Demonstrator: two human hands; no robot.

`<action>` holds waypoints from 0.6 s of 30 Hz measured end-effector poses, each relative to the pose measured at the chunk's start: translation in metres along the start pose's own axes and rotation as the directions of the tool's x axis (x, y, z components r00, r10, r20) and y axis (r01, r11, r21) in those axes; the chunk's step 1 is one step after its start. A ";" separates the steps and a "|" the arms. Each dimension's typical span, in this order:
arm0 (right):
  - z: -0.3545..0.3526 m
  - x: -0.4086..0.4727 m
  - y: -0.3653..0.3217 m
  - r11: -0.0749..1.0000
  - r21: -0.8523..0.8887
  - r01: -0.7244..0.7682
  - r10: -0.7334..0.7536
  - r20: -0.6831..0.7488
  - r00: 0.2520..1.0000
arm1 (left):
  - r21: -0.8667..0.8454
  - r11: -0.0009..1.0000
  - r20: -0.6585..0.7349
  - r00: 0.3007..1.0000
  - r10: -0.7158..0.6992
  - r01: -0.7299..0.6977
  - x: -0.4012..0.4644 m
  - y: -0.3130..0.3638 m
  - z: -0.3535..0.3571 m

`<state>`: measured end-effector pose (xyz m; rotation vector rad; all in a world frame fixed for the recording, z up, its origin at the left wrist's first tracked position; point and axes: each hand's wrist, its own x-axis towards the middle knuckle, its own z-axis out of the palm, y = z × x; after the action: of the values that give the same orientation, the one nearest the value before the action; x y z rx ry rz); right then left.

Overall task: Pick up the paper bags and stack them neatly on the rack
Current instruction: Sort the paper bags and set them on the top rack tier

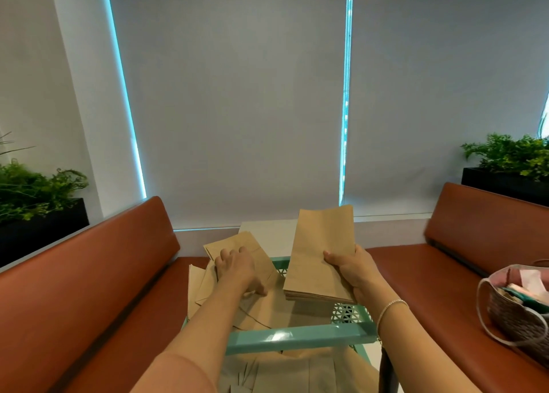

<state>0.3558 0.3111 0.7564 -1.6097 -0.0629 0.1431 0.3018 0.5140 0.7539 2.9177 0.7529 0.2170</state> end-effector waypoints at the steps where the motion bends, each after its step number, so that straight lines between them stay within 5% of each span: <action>1: 0.000 0.000 0.000 1.000 -0.005 0.000 0.000 -0.001 1.000 | 0.003 1.000 -0.009 1.000 0.004 -0.004 0.000 -0.001 0.000; 11: -0.005 -0.001 0.001 1.000 -0.018 -0.017 0.017 0.001 1.000 | -0.066 0.995 0.019 0.997 0.073 -0.071 0.003 -0.003 -0.012; 18: -0.001 0.006 0.000 0.988 -0.154 0.012 -0.024 -0.076 0.997 | -0.490 0.853 -0.184 0.978 0.096 -0.176 0.001 -0.003 -0.051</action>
<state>0.3620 0.3108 0.7566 -1.7664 -0.0290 0.0627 0.2929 0.5217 0.8038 2.4641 0.4176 0.5664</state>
